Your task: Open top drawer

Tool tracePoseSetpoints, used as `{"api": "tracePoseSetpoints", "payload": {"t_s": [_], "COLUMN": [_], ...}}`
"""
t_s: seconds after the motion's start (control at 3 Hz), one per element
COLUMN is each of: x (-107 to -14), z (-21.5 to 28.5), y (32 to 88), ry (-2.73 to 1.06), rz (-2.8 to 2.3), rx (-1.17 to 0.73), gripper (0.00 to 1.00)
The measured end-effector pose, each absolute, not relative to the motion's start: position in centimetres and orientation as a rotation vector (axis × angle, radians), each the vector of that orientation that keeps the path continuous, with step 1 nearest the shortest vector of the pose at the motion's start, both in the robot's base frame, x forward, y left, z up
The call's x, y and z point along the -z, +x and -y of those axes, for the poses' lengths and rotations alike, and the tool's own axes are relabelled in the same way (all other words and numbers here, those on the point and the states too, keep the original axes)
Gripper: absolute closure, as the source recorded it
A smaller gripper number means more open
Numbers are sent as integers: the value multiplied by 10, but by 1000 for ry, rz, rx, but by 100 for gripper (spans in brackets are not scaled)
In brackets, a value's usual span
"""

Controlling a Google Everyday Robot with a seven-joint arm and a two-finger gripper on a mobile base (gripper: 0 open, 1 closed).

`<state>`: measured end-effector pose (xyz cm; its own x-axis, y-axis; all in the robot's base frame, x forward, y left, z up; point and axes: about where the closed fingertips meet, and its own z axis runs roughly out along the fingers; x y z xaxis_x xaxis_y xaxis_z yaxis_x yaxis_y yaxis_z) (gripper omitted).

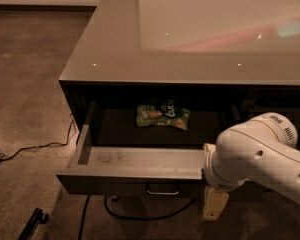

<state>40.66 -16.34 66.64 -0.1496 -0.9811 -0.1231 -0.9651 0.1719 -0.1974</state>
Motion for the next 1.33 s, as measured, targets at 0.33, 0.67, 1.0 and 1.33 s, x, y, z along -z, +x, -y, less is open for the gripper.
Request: {"api": "tracePoseSetpoints", "payload": {"t_s": [0.33, 0.67, 1.0, 1.33], "x": [-692, -712, -722, -724], "z": [160, 158, 160, 162], "y": [416, 421, 424, 428], "ry": [-1861, -1838, -1816, -1796], "rz": [-2181, -2145, -2139, -2136], "rx": [198, 285, 349, 397], "gripper": [0, 18, 41, 64]}}
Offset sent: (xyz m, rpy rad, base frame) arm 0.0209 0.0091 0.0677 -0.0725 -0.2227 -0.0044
